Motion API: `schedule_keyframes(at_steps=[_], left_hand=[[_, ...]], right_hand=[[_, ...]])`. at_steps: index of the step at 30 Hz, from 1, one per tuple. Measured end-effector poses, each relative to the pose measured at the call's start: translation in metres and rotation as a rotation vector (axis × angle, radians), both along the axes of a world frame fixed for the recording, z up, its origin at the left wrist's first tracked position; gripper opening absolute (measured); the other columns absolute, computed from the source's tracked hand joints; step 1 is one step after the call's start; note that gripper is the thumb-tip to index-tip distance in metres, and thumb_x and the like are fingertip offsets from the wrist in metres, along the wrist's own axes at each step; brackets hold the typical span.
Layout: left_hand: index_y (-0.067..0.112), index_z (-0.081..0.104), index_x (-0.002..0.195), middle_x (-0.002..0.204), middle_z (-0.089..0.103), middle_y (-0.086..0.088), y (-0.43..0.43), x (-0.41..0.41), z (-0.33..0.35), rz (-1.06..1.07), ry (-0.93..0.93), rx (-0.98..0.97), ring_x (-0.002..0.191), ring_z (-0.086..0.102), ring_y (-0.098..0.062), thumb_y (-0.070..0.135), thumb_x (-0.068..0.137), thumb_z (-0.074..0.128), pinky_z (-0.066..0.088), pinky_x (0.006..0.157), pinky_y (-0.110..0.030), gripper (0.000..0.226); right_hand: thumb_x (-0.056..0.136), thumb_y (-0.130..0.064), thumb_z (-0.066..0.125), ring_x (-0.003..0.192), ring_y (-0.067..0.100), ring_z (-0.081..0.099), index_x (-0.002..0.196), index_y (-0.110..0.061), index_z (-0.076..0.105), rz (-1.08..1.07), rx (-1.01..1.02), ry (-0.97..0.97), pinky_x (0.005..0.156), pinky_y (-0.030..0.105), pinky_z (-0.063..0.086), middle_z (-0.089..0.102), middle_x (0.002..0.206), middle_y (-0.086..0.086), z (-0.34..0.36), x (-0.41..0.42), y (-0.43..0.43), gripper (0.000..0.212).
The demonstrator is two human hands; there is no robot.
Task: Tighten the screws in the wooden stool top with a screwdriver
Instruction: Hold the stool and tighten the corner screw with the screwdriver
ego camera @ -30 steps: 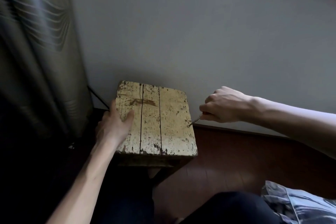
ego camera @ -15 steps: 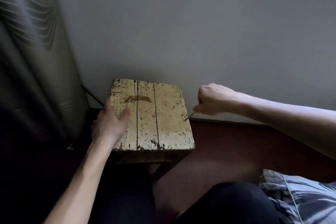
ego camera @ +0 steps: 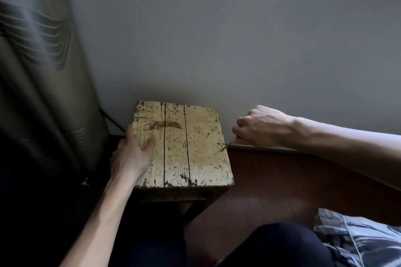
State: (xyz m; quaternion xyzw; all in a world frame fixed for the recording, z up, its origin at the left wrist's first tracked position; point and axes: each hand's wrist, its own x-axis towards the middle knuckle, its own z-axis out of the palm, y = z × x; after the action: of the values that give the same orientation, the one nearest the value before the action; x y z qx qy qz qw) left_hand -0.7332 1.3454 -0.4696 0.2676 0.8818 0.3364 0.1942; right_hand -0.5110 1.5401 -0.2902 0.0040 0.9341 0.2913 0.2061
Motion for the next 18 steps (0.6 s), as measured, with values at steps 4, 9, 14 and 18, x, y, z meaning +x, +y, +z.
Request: schedule_keyframes(at_steps=[4, 9, 14, 18], left_hand=[[0.022, 0.010, 0.161, 0.152, 0.046, -0.021, 0.000, 0.000, -0.004, 0.003, 0.039, 0.001, 0.128, 0.053, -0.045, 0.071, 0.096, 0.038, 0.046, 0.101, -0.051, 0.086], [0.023, 0.009, 0.162, 0.155, 0.043, -0.019, 0.000, 0.001, -0.004, 0.000, 0.029, -0.008, 0.132, 0.051, -0.044, 0.072, 0.095, 0.039, 0.046, 0.103, -0.054, 0.087], [0.023, 0.012, 0.161, 0.153, 0.045, -0.020, -0.001, 0.002, 0.001, 0.008, 0.012, -0.001, 0.132, 0.050, -0.045, 0.069, 0.096, 0.041, 0.044, 0.106, -0.053, 0.085], [0.023, 0.010, 0.162, 0.154, 0.044, -0.019, -0.003, 0.006, 0.005, 0.013, -0.002, 0.016, 0.132, 0.050, -0.043, 0.069, 0.096, 0.041, 0.044, 0.103, -0.050, 0.086]], right_hand=[[0.104, -0.046, 0.045, 0.072, 0.034, 0.066, 0.083, -0.012, 0.063, -0.177, -0.056, 0.069, 0.058, 0.031, 0.039, 0.065, 0.079, 0.008, -0.007, -0.003, -0.001, 0.044], [0.090, -0.034, 0.069, 0.051, 0.022, 0.046, 0.059, -0.011, 0.041, -0.747, -0.264, 0.309, 0.045, 0.025, 0.032, 0.047, 0.063, 0.005, -0.017, -0.011, 0.002, 0.047], [0.089, -0.037, 0.069, 0.071, 0.027, 0.065, 0.081, -0.012, 0.066, -0.686, -0.271, 0.203, 0.049, 0.025, 0.043, 0.068, 0.081, 0.007, -0.008, -0.014, -0.004, 0.026], [0.090, -0.032, 0.061, 0.069, 0.023, 0.059, 0.085, -0.021, 0.060, -0.417, -0.249, 0.165, 0.050, 0.029, 0.037, 0.056, 0.075, -0.007, 0.004, -0.002, -0.006, 0.012]])
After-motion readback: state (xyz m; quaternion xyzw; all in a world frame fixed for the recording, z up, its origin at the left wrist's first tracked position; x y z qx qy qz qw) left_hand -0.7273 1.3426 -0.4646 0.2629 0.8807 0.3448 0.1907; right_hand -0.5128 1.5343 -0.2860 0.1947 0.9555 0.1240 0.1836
